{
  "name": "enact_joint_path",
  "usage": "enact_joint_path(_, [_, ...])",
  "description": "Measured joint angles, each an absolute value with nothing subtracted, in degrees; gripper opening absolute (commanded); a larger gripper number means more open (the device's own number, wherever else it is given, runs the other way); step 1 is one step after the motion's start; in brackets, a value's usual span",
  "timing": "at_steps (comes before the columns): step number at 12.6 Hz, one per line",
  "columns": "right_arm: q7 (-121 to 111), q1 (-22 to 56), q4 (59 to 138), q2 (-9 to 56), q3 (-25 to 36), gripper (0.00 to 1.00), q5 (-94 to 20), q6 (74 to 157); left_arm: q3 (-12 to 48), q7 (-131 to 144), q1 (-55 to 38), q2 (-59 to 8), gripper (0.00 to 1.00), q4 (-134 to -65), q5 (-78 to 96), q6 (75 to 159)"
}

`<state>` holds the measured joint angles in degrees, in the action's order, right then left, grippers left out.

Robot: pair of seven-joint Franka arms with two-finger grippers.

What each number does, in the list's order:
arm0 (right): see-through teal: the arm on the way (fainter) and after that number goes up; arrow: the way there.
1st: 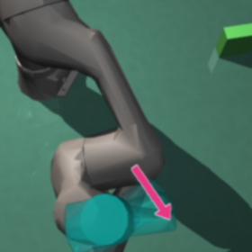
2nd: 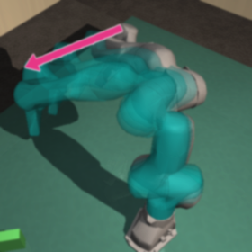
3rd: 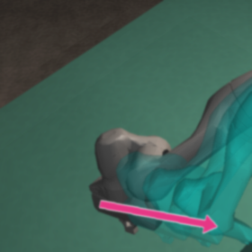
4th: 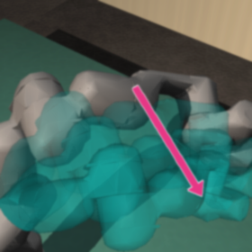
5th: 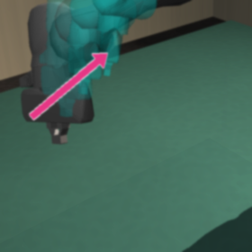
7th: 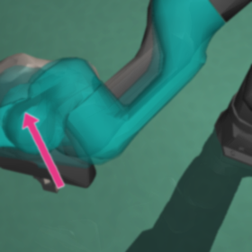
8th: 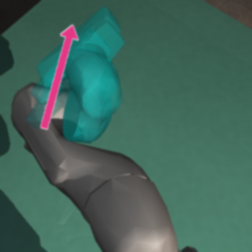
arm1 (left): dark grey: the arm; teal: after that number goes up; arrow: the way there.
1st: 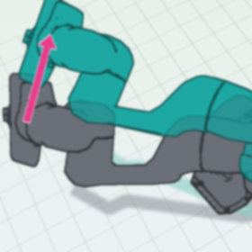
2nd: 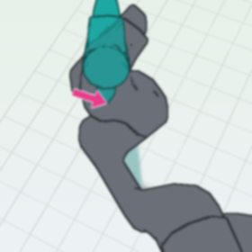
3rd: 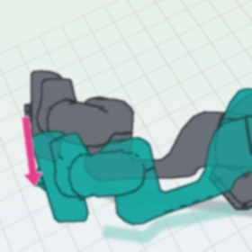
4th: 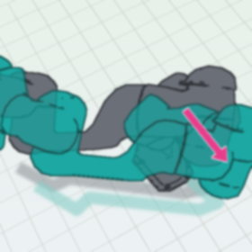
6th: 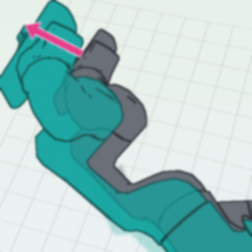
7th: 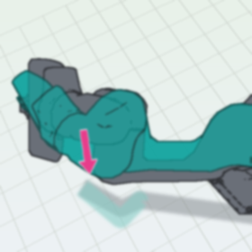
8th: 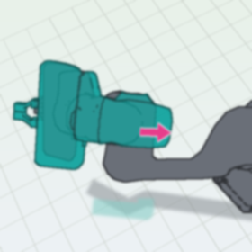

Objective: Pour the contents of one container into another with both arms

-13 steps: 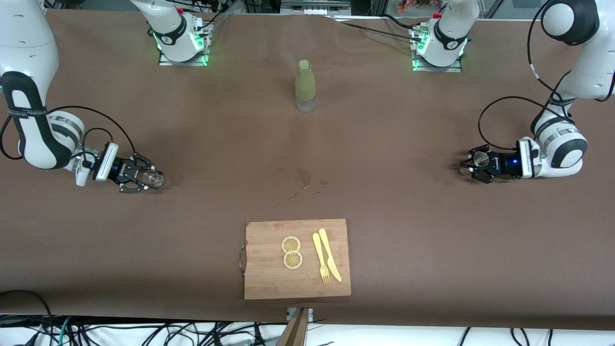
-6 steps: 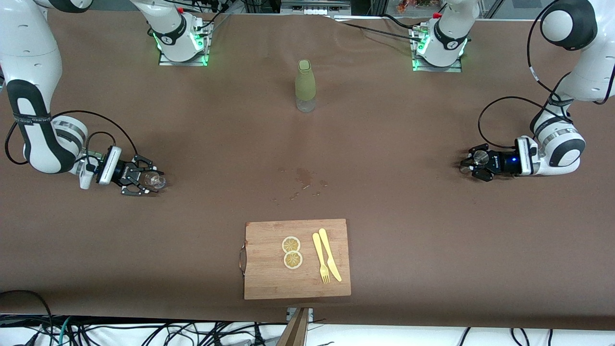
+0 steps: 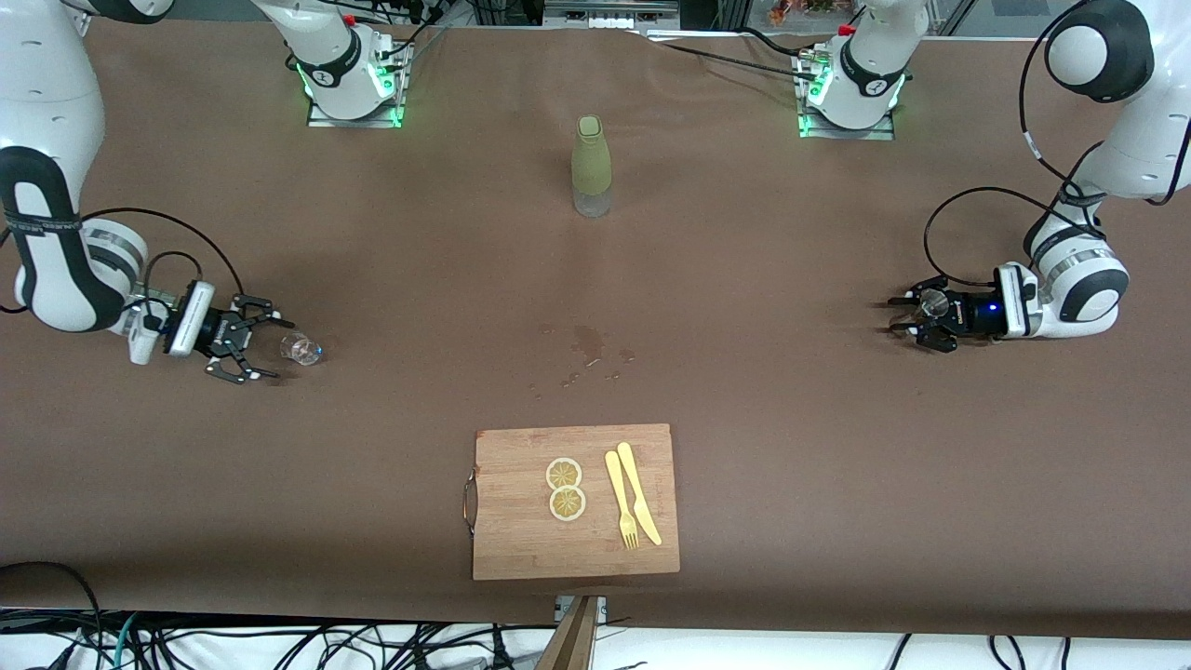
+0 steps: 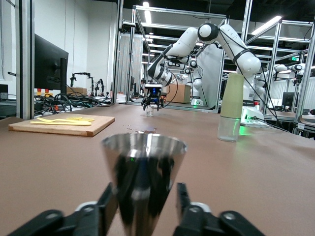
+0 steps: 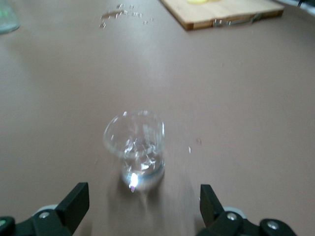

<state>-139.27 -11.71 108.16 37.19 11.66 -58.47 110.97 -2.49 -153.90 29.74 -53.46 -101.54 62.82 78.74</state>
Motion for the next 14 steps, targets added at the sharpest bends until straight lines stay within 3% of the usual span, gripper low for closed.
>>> enact_joint_path(4, [-123.4,-11.8,107.9,27.3,12.4,1.00,-43.5,110.2,-3.3,-154.0,29.8,-53.6,1.00,-101.3,62.8,78.5])
enact_joint_path(8, [-106.5,-8.5,108.0,22.8,11.6,1.00,-36.2,109.9,-6.1,-154.1,29.9,-53.7,1.00,-98.4,60.1,77.2])
enact_joint_path(14, [-59.8,-7.4,107.9,10.4,-1.7,1.00,-13.6,109.9,-10.9,-149.2,31.0,-53.6,1.00,-90.2,54.1,68.3])
